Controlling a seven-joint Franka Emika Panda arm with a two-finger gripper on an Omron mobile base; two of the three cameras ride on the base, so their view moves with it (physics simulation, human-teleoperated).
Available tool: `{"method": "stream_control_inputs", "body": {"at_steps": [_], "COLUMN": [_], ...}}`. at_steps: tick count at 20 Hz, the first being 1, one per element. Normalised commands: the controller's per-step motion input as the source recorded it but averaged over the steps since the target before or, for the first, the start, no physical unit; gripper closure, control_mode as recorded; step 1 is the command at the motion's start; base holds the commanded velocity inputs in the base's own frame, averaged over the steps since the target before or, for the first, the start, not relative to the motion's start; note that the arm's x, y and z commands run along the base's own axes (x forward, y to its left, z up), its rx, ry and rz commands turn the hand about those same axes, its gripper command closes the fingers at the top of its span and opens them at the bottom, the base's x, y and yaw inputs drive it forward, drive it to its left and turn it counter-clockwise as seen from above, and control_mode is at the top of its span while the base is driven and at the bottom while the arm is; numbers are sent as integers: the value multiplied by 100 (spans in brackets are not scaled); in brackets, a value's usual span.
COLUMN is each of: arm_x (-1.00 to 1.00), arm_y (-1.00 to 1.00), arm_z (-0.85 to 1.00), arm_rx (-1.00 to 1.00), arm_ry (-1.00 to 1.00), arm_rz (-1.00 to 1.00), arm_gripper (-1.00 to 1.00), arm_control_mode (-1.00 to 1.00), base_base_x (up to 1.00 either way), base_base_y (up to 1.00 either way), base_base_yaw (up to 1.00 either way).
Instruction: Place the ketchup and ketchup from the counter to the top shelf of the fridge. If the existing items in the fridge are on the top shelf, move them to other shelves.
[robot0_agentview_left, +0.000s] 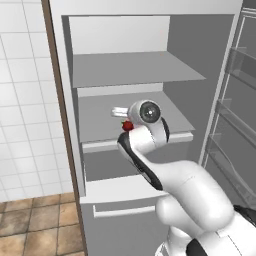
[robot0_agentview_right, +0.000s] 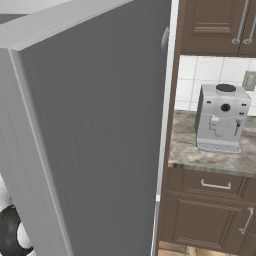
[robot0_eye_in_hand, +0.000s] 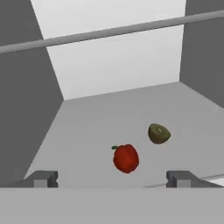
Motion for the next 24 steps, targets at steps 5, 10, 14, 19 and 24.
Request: {"method": "stream_control_inputs", "body": {"at_steps": [5,10,14,19,24], "arm_x": [-100,-100,-100,-100,-95], "arm_y": [0,0,0,-13,-16], "arm_z": [73,31,14,15,5], "arm_rx": [6,1,0,0,0], "arm_ry": [15,20,23,12,2], "arm_rz": [0,0,-1,-11,-3], "arm_gripper": [-100,-100,-100,-100,-100], "arm_control_mode": [-100,-100,-100,-100,-100], "base_base_x": [0,0,0,0,0], "base_base_y": [0,0,0,0,0], "base_base_yaw": [0,0,0,0,0]}}
